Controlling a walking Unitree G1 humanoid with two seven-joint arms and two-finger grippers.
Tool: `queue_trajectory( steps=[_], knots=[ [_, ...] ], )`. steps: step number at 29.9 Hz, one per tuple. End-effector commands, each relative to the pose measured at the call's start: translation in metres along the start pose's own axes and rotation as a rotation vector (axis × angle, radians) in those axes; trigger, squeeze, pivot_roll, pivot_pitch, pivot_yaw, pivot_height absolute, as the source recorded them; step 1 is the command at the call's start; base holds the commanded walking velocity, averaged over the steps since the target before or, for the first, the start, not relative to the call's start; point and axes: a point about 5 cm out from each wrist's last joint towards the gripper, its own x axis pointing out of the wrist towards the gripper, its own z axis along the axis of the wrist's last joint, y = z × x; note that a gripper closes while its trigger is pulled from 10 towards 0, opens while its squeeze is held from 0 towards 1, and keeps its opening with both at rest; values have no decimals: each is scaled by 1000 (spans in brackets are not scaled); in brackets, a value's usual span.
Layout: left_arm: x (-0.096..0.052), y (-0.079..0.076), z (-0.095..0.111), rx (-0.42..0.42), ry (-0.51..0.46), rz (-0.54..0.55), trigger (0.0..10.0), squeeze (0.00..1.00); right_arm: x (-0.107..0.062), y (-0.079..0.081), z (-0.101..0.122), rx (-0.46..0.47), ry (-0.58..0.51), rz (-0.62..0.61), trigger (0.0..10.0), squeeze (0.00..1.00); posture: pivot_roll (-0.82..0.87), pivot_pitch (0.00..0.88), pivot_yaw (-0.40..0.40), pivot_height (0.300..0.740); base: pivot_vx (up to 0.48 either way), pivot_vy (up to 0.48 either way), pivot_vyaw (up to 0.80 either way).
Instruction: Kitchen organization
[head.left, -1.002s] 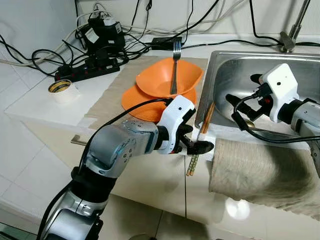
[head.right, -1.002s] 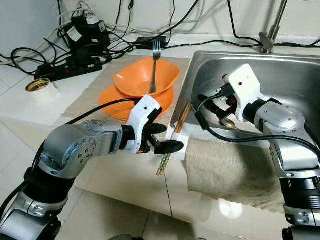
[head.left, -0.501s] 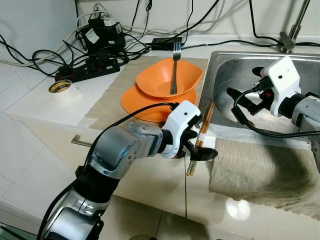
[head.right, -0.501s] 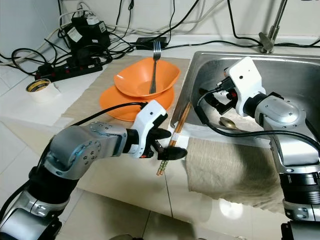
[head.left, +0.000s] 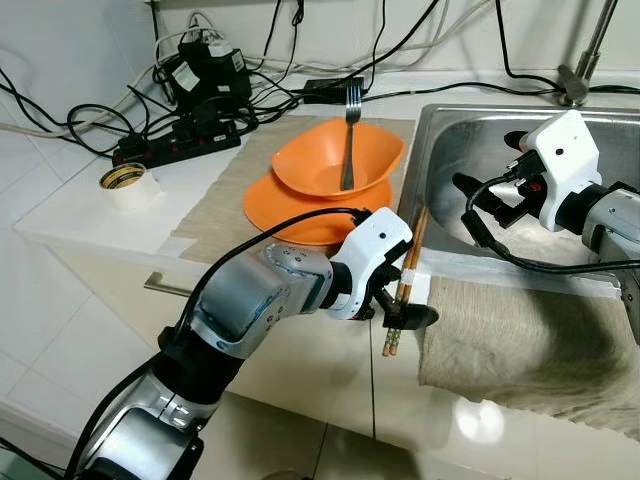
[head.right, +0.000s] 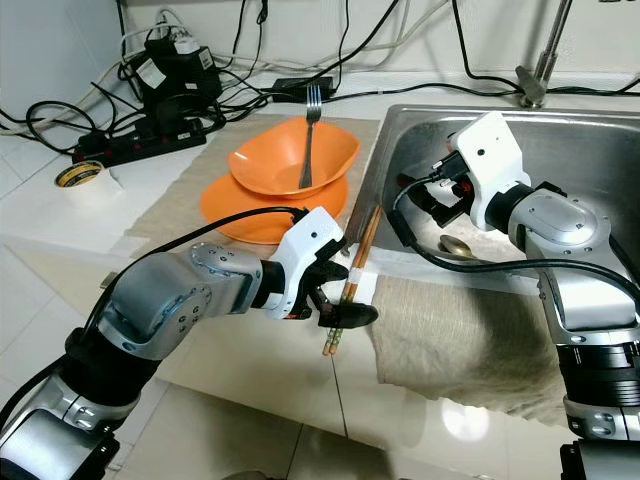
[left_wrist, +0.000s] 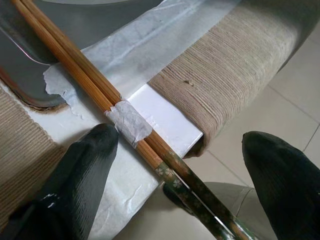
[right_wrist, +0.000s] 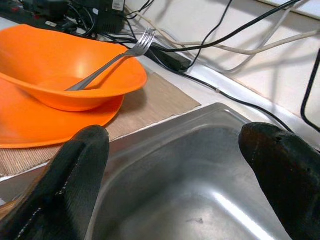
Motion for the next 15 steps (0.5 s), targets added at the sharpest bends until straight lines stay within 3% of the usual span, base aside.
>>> queue_trajectory(
  steps=[1,2,3,15],
  knots=[
    [1,8,-13,-17,75,23,9451,0,2,3,10,-17,-33,3,10000,0,-42,0,170,740,0,0,0],
    [1,8,-14,-17,79,22,9451,0,2,3,11,-16,-33,3,10000,0,-42,0,170,740,0,0,0],
    [1,8,-15,-16,84,18,0,0,2,3,11,-16,-34,2,10000,0,-42,0,171,740,0,0,0],
    [3,12,-27,-70,119,-31,0,0,0,4,9,-8,-29,-9,10000,0,-51,0,180,740,0,0,0]
  ],
)
